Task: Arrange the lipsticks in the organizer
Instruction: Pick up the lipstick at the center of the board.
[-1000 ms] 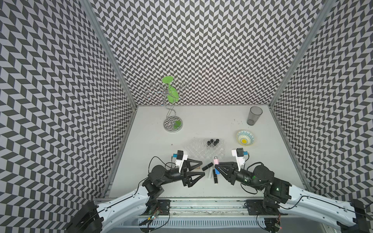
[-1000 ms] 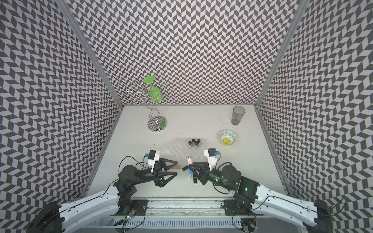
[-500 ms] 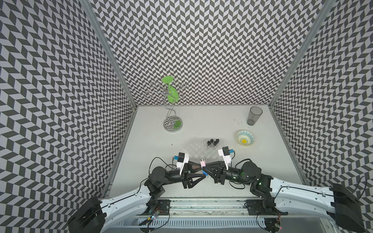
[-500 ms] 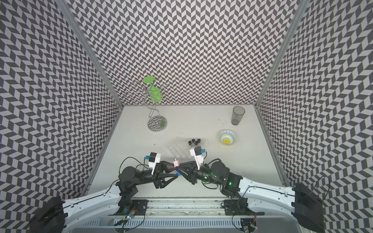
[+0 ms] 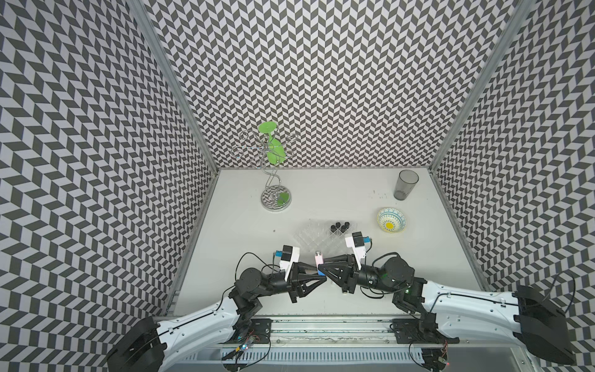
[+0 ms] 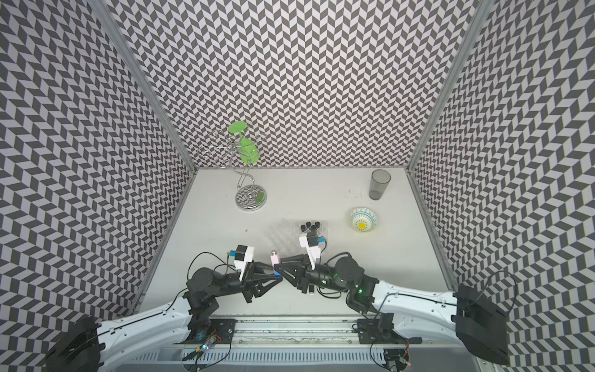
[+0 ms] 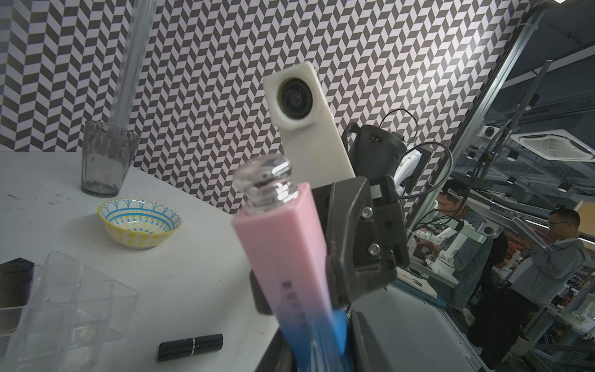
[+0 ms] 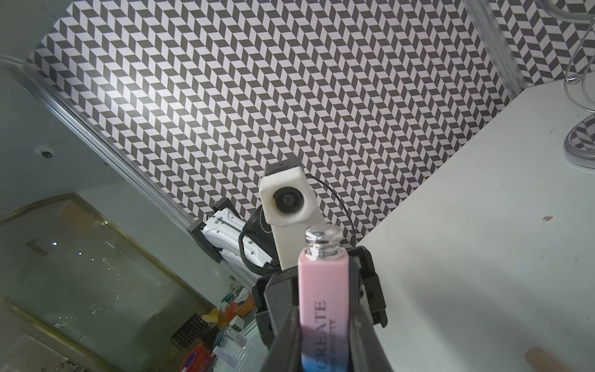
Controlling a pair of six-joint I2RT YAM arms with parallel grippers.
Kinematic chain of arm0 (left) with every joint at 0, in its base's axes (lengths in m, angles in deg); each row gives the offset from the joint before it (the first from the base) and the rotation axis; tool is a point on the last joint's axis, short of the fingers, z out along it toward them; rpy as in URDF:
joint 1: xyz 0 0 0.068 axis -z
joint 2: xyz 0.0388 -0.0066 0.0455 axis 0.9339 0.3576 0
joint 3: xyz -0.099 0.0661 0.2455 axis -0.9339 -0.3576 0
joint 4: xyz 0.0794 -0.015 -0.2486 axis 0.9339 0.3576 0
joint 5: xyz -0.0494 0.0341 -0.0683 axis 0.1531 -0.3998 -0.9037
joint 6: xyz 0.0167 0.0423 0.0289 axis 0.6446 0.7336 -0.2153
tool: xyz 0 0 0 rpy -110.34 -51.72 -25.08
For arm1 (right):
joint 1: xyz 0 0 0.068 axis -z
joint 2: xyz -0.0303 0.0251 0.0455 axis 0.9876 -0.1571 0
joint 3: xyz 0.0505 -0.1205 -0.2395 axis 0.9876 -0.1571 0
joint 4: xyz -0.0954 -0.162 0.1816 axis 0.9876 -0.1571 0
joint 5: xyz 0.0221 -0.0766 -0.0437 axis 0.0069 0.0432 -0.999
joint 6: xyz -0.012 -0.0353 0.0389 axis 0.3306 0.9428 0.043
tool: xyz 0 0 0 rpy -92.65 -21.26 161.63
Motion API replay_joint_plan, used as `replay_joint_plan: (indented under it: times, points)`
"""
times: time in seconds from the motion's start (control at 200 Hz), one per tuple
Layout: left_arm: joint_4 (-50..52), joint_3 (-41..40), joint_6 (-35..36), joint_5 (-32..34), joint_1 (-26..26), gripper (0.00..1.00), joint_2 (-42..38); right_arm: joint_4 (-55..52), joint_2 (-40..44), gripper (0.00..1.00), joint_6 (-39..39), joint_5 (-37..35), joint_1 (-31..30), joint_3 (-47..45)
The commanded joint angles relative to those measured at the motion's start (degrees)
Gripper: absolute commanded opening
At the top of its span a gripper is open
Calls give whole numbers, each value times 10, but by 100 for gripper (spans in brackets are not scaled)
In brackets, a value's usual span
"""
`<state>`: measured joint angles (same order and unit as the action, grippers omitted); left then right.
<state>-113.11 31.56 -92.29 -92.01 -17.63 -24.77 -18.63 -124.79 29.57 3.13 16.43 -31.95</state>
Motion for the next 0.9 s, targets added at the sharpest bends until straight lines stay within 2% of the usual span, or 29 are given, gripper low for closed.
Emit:
replay_joint_plan:
  times: [0.0,0.095,0.23,0.32,0.436,0.526,0.641,0.756,0.811,0.896]
  points:
    - [8,2,17,3,3,19,-8,25,-12,17,-2,-3,1,6]
    - [12,3,18,4,3,13,-9,24,-15,23,-1,-7,0,0]
    - [32,8,25,9,3,5,-5,-6,-1,46,8,-24,1,1]
    - [94,31,33,26,3,1,6,-62,23,54,28,-54,1,19]
    - [167,56,48,44,16,0,17,-234,67,57,65,-137,2,89]
    - [230,82,54,83,24,0,35,-364,78,58,92,-163,6,153]
    - [256,97,64,93,25,0,67,-497,56,57,115,-179,9,234]
    - [264,106,69,105,29,0,85,-643,14,55,124,-226,19,311]
    - [264,107,73,114,32,0,88,-684,2,55,123,-243,24,334]
    - [267,110,79,123,35,0,95,-704,-6,54,121,-227,31,349]
